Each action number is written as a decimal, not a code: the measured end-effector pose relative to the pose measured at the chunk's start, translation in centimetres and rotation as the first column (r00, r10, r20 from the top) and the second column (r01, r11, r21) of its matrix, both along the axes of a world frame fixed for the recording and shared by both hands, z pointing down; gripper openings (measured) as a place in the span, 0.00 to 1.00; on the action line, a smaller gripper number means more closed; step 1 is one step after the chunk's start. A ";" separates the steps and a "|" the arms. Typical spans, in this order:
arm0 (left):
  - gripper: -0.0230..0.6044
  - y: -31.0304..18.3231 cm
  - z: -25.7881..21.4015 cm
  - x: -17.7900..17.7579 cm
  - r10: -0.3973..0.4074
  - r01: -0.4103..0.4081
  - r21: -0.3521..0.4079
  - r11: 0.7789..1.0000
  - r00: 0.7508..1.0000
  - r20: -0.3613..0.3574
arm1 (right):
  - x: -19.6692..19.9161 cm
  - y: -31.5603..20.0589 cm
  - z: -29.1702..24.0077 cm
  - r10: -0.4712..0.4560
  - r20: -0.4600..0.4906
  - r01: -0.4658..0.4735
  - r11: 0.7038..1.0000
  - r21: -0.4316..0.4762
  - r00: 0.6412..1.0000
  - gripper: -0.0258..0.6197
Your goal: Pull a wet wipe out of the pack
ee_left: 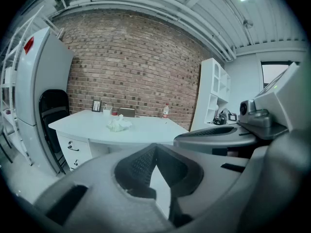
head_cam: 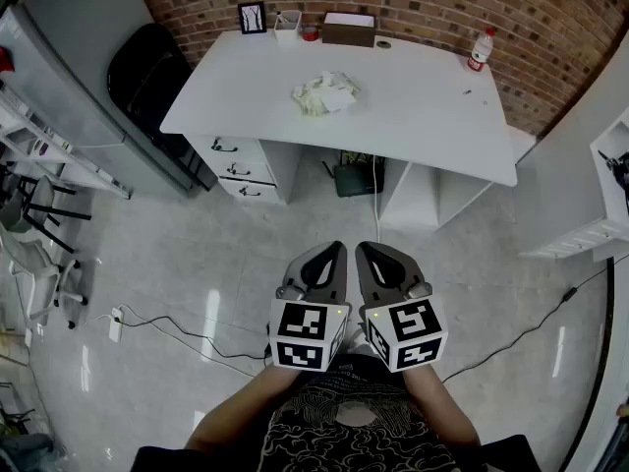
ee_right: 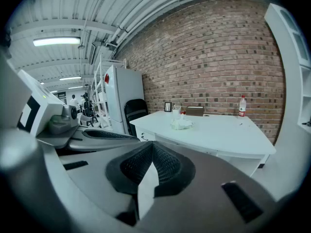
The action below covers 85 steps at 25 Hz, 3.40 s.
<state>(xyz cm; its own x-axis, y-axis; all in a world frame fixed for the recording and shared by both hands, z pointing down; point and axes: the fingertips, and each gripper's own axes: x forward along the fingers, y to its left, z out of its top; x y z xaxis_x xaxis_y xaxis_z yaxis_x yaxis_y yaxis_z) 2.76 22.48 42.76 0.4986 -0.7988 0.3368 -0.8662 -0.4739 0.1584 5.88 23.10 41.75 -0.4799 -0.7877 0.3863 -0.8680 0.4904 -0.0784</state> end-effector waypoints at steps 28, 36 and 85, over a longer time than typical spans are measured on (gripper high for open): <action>0.05 -5.4 0.5 -2.4 0.032 -0.032 -0.008 0.999 0.999 -0.035 | -3.0 -5.7 0.6 0.016 0.002 -0.016 1.000 0.006 1.000 0.07; 0.05 -11.8 -0.4 -1.0 -0.008 0.008 -0.002 1.000 0.999 -0.034 | -1.5 -12.0 -0.4 -0.026 0.003 0.026 0.999 0.030 1.000 0.07; 0.05 -33.8 0.5 0.9 -0.115 0.114 -0.042 0.993 0.992 -0.041 | 0.4 -34.0 0.2 -0.138 -0.022 0.139 0.990 0.013 0.990 0.07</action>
